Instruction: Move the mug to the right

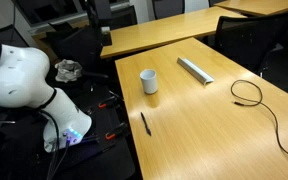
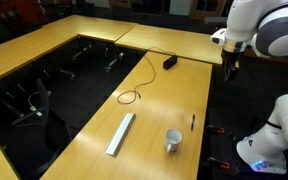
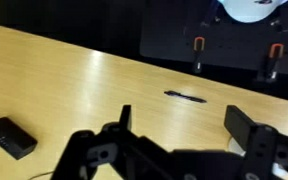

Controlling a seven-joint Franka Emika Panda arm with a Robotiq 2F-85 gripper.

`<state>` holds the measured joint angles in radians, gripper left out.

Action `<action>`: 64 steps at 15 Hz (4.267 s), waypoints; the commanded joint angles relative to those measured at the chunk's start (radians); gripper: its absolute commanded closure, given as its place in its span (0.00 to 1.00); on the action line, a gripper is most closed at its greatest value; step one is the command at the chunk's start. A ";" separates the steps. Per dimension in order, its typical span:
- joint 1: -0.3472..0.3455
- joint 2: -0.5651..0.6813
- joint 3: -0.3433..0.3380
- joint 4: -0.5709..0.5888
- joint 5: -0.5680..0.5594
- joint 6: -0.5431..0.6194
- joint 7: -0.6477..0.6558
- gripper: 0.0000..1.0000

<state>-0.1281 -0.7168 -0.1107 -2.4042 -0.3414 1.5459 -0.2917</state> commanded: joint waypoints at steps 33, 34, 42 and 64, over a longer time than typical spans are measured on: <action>0.143 0.858 0.087 -0.077 0.619 0.922 0.020 0.28; 0.140 0.867 0.090 -0.075 0.605 0.928 0.021 0.30; 0.152 0.865 0.113 -0.090 0.487 0.933 0.079 0.90; -0.048 0.763 -0.077 -0.060 0.287 0.876 0.168 0.97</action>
<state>-0.1622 0.0462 -0.1752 -2.4843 -0.0223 2.4586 -0.1798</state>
